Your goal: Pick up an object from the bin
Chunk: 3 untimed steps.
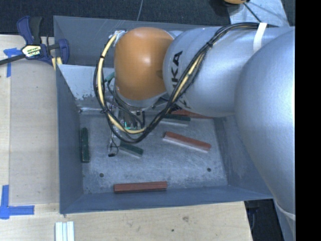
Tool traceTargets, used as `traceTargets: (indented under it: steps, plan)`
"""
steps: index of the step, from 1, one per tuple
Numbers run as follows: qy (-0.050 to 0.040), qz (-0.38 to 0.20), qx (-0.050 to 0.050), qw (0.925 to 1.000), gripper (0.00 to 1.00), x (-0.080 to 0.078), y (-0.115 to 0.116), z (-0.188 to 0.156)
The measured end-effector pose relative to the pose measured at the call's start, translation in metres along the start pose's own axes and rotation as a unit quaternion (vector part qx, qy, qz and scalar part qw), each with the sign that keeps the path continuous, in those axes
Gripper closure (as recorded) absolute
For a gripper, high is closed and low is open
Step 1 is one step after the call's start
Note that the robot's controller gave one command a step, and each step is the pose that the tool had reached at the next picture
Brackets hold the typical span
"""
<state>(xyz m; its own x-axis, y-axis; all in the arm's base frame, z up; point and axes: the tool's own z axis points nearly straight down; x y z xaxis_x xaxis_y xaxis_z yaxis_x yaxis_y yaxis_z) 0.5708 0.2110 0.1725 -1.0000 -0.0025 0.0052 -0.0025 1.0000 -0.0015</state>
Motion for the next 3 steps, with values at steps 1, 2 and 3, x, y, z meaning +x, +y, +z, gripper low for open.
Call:
traceTargets:
  steps: [1,2,3]
  plan:
    - [-0.0039,0.001,-0.002,1.0000,0.00,-0.002,0.000,-0.005]
    - [-0.0064,-0.011,-0.002,0.9999,0.00,-0.020,-0.045,0.040]
    - [-0.0037,-0.025,-0.001,0.9997,1.00,0.012,-0.065,0.096]
